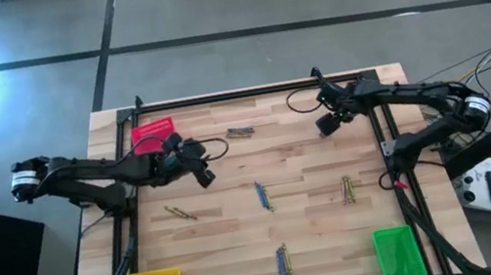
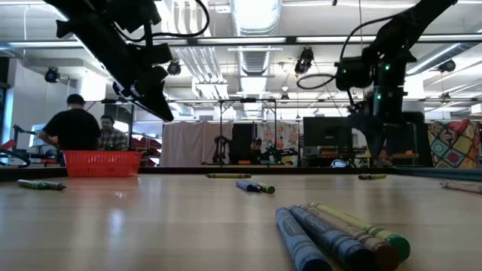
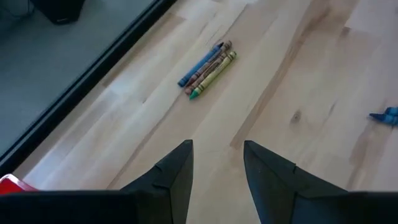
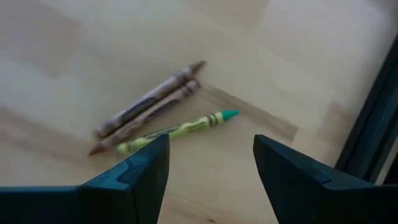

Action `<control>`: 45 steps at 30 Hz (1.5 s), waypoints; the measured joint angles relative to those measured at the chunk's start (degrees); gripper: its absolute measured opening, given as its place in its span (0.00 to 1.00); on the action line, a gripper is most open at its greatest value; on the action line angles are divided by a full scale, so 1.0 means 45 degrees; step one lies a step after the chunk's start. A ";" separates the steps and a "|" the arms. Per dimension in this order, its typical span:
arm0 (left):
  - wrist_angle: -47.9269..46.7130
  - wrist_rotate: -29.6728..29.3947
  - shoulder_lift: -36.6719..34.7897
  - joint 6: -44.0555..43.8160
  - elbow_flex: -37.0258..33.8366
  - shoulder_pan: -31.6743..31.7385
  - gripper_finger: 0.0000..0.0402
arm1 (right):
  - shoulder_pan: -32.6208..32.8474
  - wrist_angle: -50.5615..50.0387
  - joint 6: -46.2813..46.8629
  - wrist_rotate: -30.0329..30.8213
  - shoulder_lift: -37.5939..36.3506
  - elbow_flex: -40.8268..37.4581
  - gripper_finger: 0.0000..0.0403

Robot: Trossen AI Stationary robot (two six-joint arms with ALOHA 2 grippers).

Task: Sort crayons
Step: Put the green crayon into the green bin

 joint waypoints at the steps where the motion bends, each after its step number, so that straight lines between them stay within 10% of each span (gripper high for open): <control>1: -0.0043 -0.0001 0.0107 -0.0051 0.0111 0.0000 0.31 | -0.0089 0.0007 0.0457 -0.0010 0.0209 0.0000 0.56; 19: -0.1453 0.1350 0.2748 0.0230 0.1707 -0.0073 0.31 | -0.0863 0.1030 0.2971 -0.0097 0.3240 0.0108 0.54; 31: -0.1499 0.1325 0.3395 0.0243 0.1718 -0.0073 0.31 | -0.0480 0.0104 -0.0139 -0.0273 0.0086 0.0029 0.50; 37: -0.1375 0.1299 0.3381 0.0243 0.1705 -0.0073 0.31 | -0.0165 -0.0362 -0.2326 -0.2519 -0.1122 0.0012 0.50; 45: -0.1330 0.1311 0.3366 0.0097 0.1817 -0.0083 0.31 | 0.2601 -0.1635 -0.2869 -0.3752 -0.1137 -0.0993 0.50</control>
